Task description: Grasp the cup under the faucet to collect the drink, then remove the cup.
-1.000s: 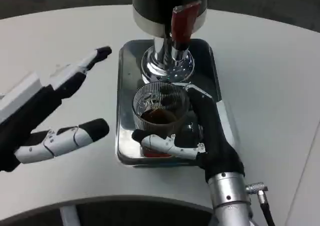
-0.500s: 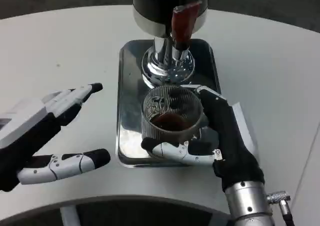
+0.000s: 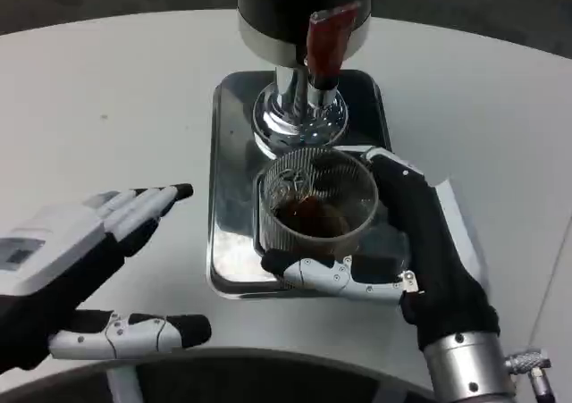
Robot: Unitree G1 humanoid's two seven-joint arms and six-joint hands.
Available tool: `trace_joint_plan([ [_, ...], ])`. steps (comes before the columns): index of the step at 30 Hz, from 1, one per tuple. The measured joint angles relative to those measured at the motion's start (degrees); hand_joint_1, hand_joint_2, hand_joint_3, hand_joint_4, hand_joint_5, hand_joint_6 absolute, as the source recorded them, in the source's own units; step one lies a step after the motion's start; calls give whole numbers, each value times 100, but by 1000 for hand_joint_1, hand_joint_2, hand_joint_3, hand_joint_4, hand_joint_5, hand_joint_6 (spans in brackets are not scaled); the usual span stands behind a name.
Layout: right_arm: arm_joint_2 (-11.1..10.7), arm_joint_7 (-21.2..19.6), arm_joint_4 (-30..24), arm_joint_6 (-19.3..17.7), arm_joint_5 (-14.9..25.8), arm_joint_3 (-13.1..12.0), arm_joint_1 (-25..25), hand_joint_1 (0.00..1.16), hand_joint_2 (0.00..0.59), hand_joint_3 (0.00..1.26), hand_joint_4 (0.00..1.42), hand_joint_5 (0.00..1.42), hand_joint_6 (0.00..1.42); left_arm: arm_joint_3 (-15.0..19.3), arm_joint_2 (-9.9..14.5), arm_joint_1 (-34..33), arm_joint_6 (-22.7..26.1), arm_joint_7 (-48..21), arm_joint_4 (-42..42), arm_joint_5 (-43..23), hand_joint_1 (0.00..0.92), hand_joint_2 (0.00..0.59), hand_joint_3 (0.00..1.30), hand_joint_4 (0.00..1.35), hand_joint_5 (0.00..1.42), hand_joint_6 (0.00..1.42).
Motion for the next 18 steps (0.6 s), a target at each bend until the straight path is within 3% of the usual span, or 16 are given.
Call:
trace_joint_plan([
  [7, -59, 318, -779, 180, -159, 127, 307, 1146, 80, 768, 937, 972, 1386, 0, -168, 419, 234, 133, -628, 528, 0, 43, 0, 0, 0, 0],
  [18, -61, 692, -1902, 548, -586, 460, 1110, 1144, 93, 771, 937, 972, 1386, 2, -644, 937, 281, 552, -1137, 957, 0, 17, 0, 0, 0, 0],
])
